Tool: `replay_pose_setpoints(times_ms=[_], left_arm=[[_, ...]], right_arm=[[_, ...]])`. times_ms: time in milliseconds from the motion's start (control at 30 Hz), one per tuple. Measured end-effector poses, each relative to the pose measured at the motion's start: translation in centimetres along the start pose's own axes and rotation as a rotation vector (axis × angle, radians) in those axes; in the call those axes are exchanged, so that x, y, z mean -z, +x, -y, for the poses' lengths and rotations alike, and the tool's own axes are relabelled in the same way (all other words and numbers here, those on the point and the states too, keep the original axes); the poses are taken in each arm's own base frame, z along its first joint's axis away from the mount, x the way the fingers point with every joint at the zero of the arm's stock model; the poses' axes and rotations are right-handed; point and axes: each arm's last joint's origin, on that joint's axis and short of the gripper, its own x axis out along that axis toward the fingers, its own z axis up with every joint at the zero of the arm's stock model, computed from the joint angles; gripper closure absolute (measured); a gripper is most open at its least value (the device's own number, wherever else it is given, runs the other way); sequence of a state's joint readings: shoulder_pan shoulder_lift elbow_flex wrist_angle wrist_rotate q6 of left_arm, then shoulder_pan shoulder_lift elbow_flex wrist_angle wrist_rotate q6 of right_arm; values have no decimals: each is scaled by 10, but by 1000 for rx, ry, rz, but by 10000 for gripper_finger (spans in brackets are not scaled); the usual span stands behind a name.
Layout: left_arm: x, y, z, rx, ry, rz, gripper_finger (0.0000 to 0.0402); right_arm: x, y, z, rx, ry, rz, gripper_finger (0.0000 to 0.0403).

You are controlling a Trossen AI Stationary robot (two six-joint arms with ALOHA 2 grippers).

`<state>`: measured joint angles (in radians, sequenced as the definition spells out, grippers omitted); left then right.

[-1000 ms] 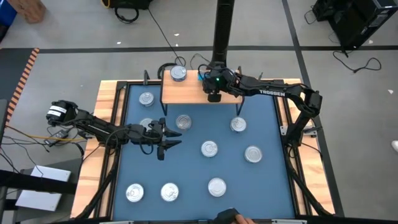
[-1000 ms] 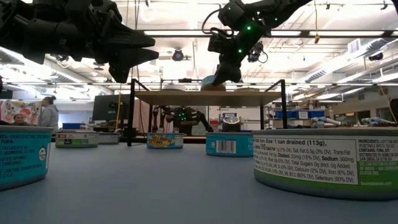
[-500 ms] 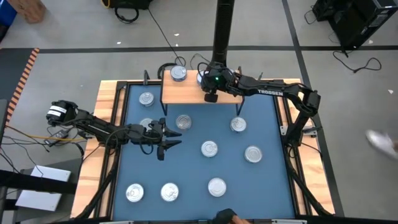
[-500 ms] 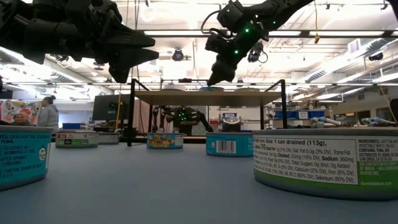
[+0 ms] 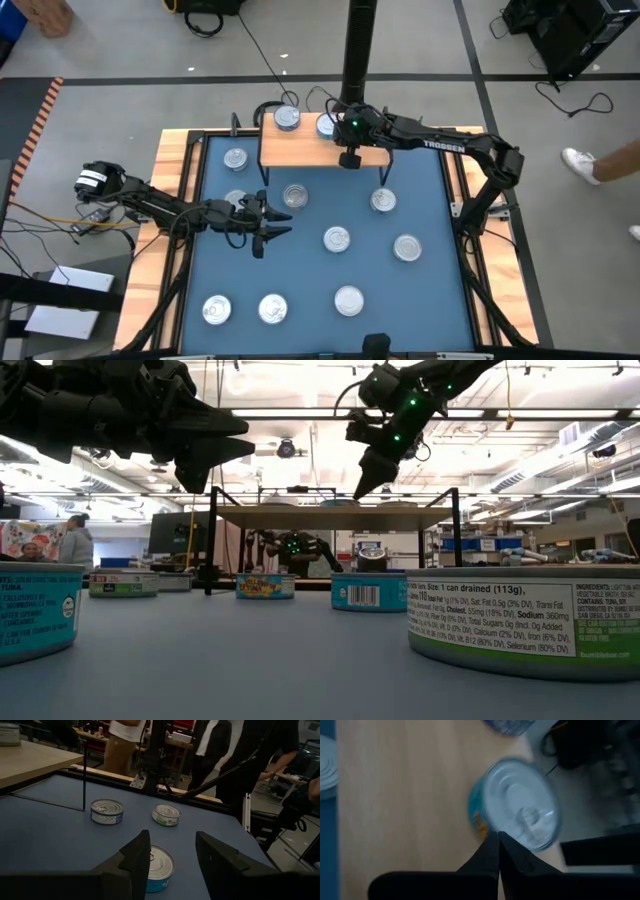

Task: Stack canned seafood by type on shelf
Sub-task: Put the light blue tuna can on the shelf, then adjust the green tuna can on the shelf

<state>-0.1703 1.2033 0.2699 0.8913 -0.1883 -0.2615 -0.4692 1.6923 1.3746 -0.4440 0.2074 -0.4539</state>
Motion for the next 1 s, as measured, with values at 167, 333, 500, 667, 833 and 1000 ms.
replay_pose_setpoints(times_ms=[167, 333, 500, 667, 833, 1000], left_arm=[[0, 0, 0, 0, 10, 0, 240], [0, 0, 0, 1, 18, 0, 240], [0, 0, 0, 1, 18, 1, 240], [0, 0, 0, 1, 18, 0, 240], [0, 0, 0, 1, 18, 0, 240], [0, 0, 0, 0, 18, -2, 240]], right_arm=[[2, 3, 3, -23, 27, 5, 392], [5, 11, 7, -30, 57, 9, 395], [4, 18, 10, -18, 75, 36, 399], [3, 24, 11, -13, 81, 66, 399], [0, 13, 11, -4, 72, 75, 397], [-3, -25, 14, 54, 82, 49, 400]])
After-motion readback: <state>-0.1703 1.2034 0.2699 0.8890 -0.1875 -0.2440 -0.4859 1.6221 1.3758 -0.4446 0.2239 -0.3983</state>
